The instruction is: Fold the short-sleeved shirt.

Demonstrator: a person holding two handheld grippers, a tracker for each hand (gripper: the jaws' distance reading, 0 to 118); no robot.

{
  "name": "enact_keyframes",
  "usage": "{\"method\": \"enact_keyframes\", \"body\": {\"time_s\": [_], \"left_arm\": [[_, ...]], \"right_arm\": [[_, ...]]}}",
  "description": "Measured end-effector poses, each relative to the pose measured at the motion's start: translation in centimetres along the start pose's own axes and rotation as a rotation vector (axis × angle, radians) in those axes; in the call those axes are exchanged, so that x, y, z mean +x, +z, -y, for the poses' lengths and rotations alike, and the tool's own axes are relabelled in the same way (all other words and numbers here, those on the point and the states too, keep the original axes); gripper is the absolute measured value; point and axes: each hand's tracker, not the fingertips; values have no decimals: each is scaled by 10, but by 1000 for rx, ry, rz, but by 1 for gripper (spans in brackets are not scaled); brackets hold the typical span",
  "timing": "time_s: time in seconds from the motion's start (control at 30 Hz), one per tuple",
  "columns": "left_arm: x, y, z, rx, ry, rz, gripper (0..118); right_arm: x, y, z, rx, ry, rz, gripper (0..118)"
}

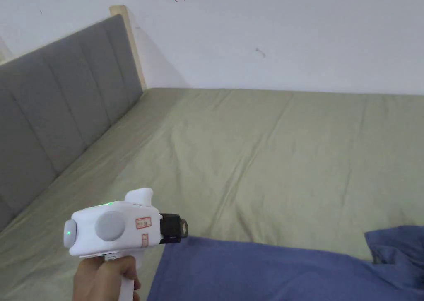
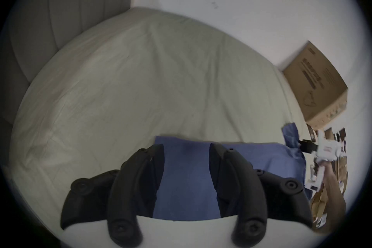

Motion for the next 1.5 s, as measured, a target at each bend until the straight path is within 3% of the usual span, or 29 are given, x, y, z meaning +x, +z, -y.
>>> {"method": "enact_keyframes", "body": {"time_s": [0.17,0.23,0.27,0.37,0.4,0.43,0.5,0.63,0.73,0.87,1.07,1.5], "left_arm": [[-6,-44,-6,-177,-130,-120,55],[-6,-58,-5,-244,-156,-134,77],[-5,-60,-3,-250,-148,-161,83],[2,-68,-3,-245,-132,-135,88],[7,-67,-3,-252,-129,-152,85],[12,-65,-2,-242,-147,-173,67],[23,-65,-2,-229,-219,-172,2],[38,-65,4,-283,-211,-95,1],[52,-55,4,-197,-337,-138,1],[50,-35,-3,-152,-293,-83,1],[46,22,-1,-27,-369,-18,1],[18,139,58,92,-355,146,1]], "right_arm": [[1,10,1,23,4,-36,1],[4,12,1,25,1,-44,1],[4,13,1,29,1,-50,1],[7,13,1,38,-14,-63,1],[7,13,1,37,-13,-61,1],[6,14,1,35,-10,-57,1],[7,13,1,35,-2,-57,1],[5,16,1,45,-10,-64,1],[4,23,1,52,5,-71,1],[5,40,0,74,21,-76,1],[7,85,7,127,62,-101,1],[16,178,70,210,76,-176,1]]}}
